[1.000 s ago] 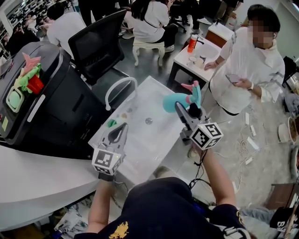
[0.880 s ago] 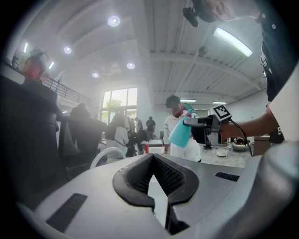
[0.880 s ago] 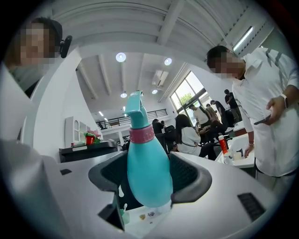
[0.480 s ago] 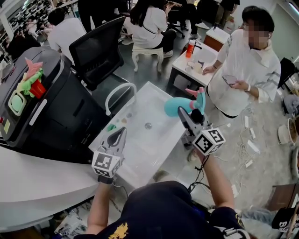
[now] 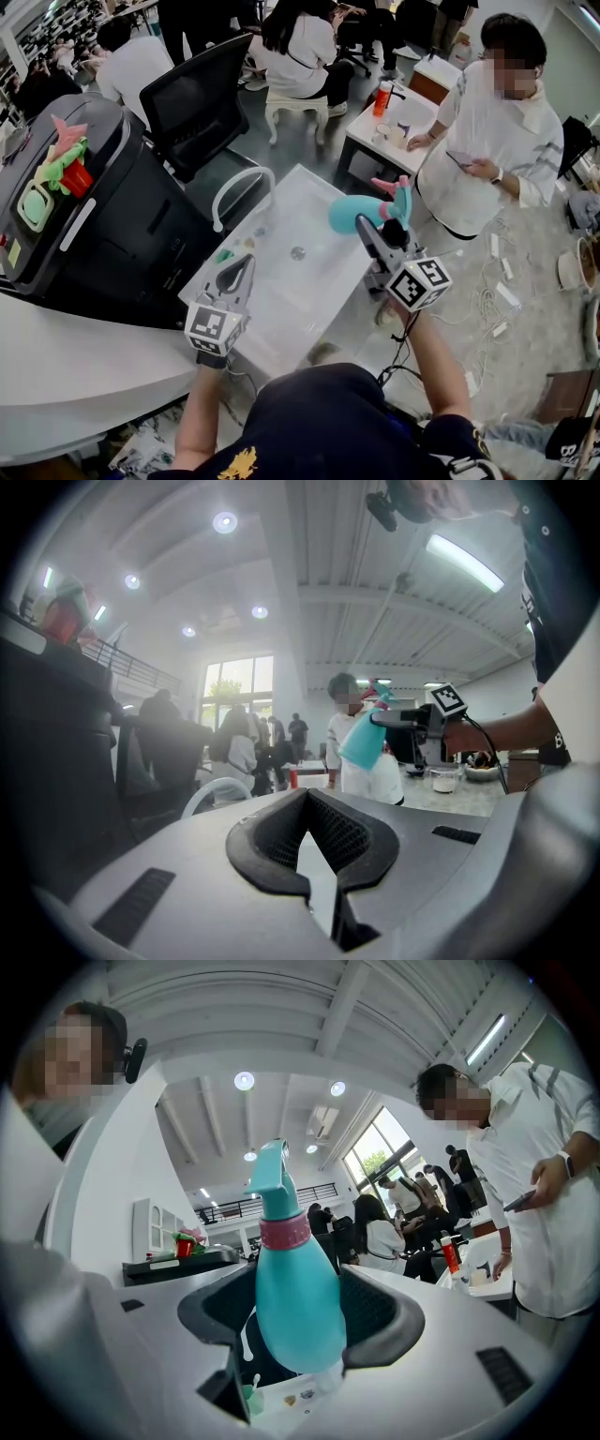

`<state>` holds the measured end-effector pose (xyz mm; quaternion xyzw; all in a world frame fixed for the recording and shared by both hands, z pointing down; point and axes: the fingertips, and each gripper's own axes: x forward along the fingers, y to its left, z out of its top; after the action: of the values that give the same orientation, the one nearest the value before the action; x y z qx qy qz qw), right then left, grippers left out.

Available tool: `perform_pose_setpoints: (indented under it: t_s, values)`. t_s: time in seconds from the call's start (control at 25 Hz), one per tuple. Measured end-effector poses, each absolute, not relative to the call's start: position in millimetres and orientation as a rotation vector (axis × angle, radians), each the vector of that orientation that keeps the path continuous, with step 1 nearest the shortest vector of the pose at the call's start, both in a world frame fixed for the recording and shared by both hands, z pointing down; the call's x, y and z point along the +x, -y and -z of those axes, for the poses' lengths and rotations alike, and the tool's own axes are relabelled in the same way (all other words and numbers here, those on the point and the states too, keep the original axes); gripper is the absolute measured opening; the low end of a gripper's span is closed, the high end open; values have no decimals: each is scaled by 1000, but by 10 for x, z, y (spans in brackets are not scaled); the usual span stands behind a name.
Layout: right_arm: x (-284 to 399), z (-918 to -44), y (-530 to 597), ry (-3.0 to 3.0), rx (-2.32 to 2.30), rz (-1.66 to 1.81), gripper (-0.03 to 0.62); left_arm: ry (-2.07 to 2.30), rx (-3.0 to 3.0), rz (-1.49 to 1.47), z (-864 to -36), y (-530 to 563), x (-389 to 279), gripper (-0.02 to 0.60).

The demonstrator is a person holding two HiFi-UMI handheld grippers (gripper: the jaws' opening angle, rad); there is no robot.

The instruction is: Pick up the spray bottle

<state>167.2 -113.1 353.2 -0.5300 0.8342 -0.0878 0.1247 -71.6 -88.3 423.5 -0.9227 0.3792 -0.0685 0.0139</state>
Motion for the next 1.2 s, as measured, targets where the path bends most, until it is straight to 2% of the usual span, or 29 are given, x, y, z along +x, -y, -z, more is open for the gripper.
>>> perform_pose_setpoints:
  t_s: [1.2]
  values:
    - [1613, -3405, 1104, -2470, -1517, 194, 276, -1211, -2866, 206, -4237, 873, -763, 16]
